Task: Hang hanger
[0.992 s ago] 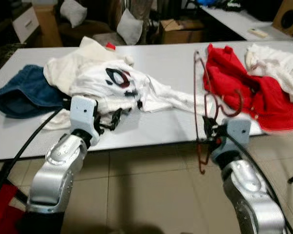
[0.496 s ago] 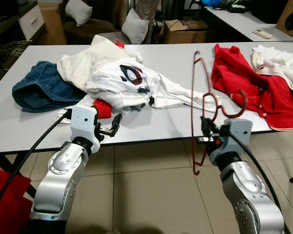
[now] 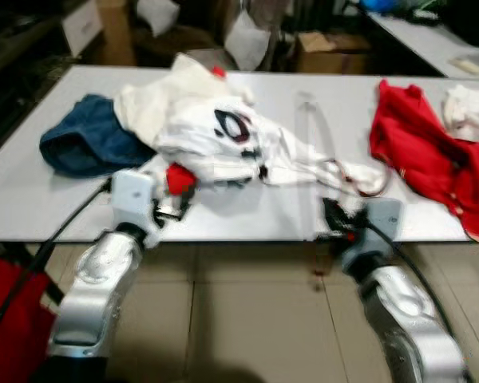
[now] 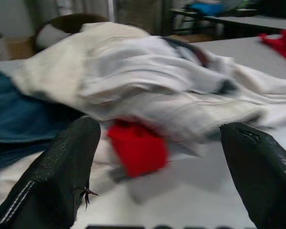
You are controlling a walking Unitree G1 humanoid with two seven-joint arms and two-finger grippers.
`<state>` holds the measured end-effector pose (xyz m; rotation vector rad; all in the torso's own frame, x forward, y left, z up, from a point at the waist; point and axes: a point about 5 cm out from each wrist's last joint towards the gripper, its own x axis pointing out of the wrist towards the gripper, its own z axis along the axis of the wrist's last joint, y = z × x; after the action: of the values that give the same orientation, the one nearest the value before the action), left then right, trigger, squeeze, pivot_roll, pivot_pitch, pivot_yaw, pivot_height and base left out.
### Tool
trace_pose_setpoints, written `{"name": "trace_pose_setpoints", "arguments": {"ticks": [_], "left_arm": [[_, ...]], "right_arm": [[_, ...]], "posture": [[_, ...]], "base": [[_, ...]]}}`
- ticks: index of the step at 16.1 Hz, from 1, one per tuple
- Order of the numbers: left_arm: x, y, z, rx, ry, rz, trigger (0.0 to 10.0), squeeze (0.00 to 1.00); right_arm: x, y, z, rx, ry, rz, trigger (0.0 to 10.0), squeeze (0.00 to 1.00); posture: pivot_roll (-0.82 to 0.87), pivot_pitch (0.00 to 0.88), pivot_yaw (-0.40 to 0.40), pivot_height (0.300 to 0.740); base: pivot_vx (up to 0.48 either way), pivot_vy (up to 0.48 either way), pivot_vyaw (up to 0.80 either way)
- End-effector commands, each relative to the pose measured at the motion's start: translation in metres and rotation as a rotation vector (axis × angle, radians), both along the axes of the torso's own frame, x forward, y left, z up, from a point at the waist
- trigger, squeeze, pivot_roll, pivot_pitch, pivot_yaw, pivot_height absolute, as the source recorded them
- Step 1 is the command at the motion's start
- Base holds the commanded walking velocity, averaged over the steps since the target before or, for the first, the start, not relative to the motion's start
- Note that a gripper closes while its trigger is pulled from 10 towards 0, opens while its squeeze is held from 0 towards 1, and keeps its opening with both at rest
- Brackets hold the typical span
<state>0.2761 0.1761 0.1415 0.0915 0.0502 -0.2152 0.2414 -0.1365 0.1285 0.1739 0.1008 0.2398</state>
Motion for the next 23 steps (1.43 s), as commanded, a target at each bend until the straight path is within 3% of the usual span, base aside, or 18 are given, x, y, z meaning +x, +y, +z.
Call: {"name": "trace_pose_setpoints", "arguments": {"ticks": [1,6,9,10,11,17,20,23], "left_arm": [[0.002,-0.006,0.003,-0.002,-0.017,-0.018,10.0,0.29],[0.002,-0.005,0.004,-0.007,-0.019,-0.033,10.0,0.29],[0.003,-0.005,0.003,-0.015,-0.012,-0.041,10.0,0.29],[0.001,-0.007,0.005,-0.04,-0.02,-0.083,10.0,0.2],[0.0,-0.006,0.005,-0.029,-0.022,-0.096,10.0,0.2],[0.001,-0.002,0.005,-0.007,-0.023,-0.12,10.0,0.19],[0.004,-0.001,0.005,0.055,-0.016,-0.096,10.0,0.23],[0.007,-0.001,0.008,0.022,-0.022,-0.112,10.0,0.21]], "right_arm": [[0.0,-0.008,0.004,-0.001,-0.009,-0.021,10.0,0.0],[0.0,-0.007,0.007,-0.019,-0.032,-0.002,10.0,0.0],[-0.002,-0.007,0.008,-0.004,-0.021,0.009,10.0,0.0],[-0.004,-0.007,0.008,-0.018,-0.035,0.011,10.0,0.0],[-0.006,-0.006,0.008,-0.018,-0.04,0.007,10.0,0.0],[-0.01,-0.004,0.005,-0.011,-0.028,-0.006,10.0,0.0],[-0.009,-0.006,0.006,-0.006,-0.037,-0.023,10.0,0.0],[-0.008,-0.009,0.006,0.006,-0.043,-0.044,10.0,0.0]], "posture": [[-0.08,0.0,-0.001,0.74],[-0.08,0.0,-0.002,0.74],[-0.08,0.0,0.003,0.74],[-0.09,0.0,0.01,0.74],[-0.09,0.0,0.021,0.74],[-0.09,0.0,0.042,0.74],[-0.09,0.0,0.042,0.74],[-0.08,0.0,0.042,0.74]], "base": [[0.341,0.0,0.0],[0.342,0.0,0.0],[0.314,0.0,-0.67],[0.0,0.0,0.0],[0.0,0.0,0.0],[0.0,0.32,-0.53],[0.0,-0.32,0.0],[0.0,-0.16,0.0]]}}
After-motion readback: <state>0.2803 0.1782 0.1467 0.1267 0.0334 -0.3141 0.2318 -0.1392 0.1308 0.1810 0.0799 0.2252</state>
